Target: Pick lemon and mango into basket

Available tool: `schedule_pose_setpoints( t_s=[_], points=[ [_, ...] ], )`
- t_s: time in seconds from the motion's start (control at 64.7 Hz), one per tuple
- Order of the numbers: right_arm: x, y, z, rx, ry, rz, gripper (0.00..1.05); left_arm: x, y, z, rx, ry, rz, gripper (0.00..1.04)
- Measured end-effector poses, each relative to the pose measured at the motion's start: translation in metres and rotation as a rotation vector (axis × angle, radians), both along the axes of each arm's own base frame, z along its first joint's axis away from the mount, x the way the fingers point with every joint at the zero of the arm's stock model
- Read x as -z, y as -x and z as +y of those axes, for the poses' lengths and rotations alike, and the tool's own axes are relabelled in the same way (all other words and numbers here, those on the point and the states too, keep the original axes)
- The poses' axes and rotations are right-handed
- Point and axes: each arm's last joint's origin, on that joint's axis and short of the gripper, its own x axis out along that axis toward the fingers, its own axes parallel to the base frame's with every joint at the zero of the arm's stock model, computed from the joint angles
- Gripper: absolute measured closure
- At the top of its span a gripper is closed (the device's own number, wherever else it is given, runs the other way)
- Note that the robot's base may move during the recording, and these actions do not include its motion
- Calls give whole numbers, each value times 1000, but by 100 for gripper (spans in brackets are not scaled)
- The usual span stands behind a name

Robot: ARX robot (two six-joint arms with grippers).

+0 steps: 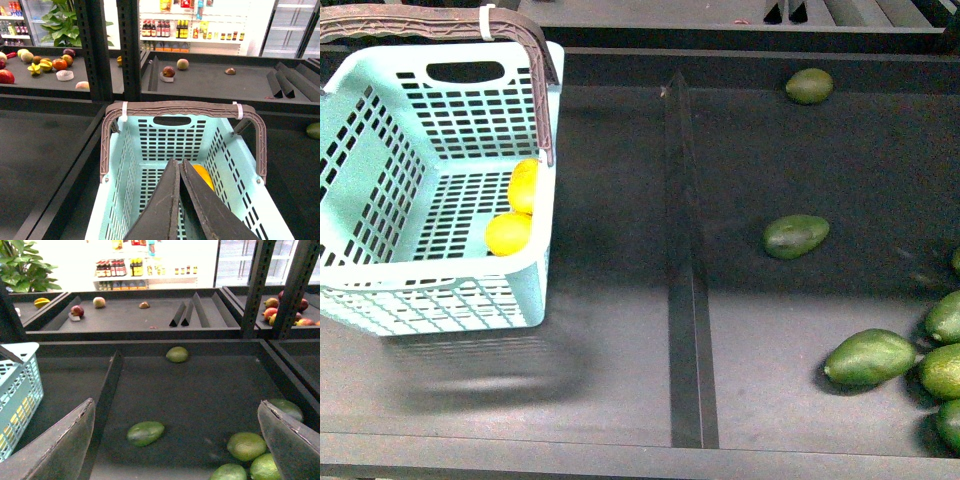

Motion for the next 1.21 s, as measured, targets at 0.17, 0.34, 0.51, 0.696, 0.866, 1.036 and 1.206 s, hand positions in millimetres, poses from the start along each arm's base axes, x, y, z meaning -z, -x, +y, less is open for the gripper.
schedule_pose_setpoints(
  t_s=[0.17, 0.34, 0.51, 0.696, 0.866, 1.036, 1.206],
  points=[
    [0, 0, 0, 0, 0, 0, 9, -4, 9, 0, 0, 0, -11, 101],
    [0, 0, 0, 0, 0, 0, 9, -6, 17, 0, 0, 0, -19, 101],
    [0, 0, 0, 0, 0, 0, 9, -7, 24, 0, 0, 0, -23, 101],
    [0, 0, 0, 0, 0, 0, 9, -8, 29, 0, 0, 0, -24, 101],
    [0, 0, 0, 0, 0, 0, 9, -7, 34, 0, 0, 0, -24, 101],
    [0, 0, 0, 0, 0, 0, 9, -3, 42, 0, 0, -1, 11, 101],
    [0, 0, 0, 0, 0, 0, 9, -4, 47, 0, 0, -1, -20, 101]
  ],
)
